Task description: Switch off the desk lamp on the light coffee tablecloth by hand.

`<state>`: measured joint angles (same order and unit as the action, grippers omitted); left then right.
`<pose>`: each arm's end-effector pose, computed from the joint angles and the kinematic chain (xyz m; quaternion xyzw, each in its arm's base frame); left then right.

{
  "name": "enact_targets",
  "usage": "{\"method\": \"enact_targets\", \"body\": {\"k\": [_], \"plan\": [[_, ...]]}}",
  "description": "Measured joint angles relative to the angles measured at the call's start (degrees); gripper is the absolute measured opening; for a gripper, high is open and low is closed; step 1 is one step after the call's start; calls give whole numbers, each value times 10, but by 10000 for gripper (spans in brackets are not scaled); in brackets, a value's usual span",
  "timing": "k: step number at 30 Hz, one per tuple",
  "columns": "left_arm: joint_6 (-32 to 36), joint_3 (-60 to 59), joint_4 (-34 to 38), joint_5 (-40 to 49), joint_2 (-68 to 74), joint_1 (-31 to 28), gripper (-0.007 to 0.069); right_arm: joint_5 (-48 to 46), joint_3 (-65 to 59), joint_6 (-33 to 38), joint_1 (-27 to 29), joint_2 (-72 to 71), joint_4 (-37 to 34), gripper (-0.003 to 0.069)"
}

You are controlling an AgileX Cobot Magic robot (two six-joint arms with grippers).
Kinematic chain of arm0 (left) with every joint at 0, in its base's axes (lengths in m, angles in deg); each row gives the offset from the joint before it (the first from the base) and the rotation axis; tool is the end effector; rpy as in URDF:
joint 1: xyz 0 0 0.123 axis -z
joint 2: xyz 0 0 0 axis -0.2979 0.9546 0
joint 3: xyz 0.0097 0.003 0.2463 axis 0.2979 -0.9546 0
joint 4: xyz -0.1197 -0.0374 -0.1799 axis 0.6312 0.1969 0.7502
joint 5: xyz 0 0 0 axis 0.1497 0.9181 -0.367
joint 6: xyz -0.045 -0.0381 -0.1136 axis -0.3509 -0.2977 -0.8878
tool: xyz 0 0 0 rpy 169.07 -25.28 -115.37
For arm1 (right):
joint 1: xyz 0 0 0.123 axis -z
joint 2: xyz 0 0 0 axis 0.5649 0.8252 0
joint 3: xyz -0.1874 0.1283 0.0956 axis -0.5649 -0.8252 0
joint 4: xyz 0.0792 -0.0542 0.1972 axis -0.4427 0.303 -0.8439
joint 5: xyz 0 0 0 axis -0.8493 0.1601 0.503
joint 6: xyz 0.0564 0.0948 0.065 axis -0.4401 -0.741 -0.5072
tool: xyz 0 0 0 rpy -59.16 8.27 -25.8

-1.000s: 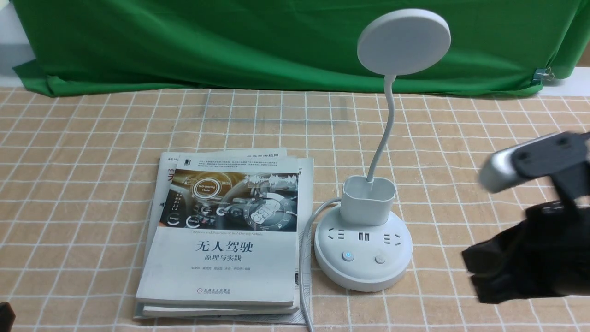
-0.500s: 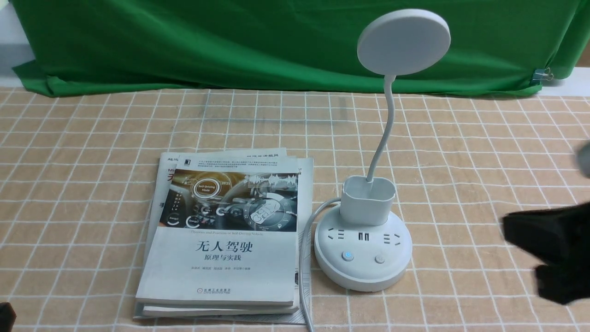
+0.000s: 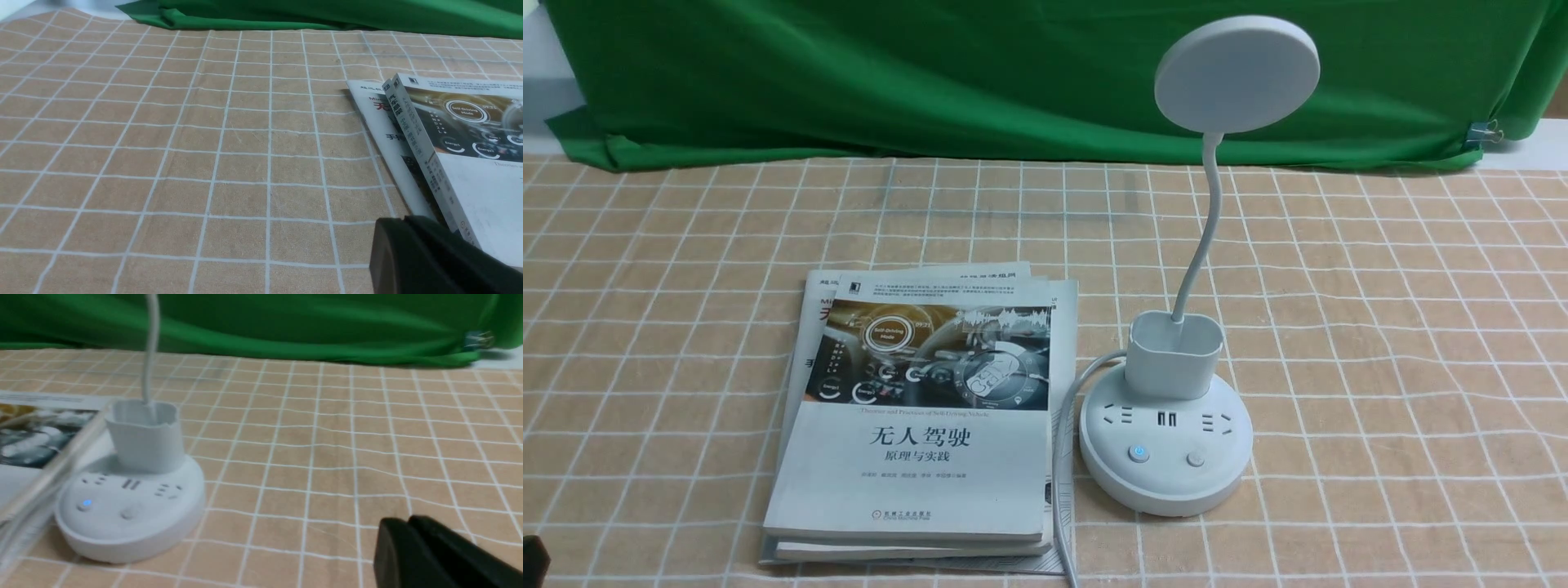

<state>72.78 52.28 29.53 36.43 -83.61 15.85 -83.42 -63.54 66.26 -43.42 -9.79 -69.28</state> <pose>0.0962 0.0052 0.1735 -0.0033 0.7826 0.0276 0.6219 0.0992 0.0156 0.1887 -0.0795 0.7790 0.0334 0.6210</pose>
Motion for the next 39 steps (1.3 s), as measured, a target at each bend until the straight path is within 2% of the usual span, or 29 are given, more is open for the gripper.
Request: {"method": "enact_targets", "body": {"k": [13,39], "plan": [[0,0,0,0,0,0,4,21,-32,25,6,-39,0,46],[0,0,0,0,0,0,4,21,-32,21,6,-39,0,101]]}}
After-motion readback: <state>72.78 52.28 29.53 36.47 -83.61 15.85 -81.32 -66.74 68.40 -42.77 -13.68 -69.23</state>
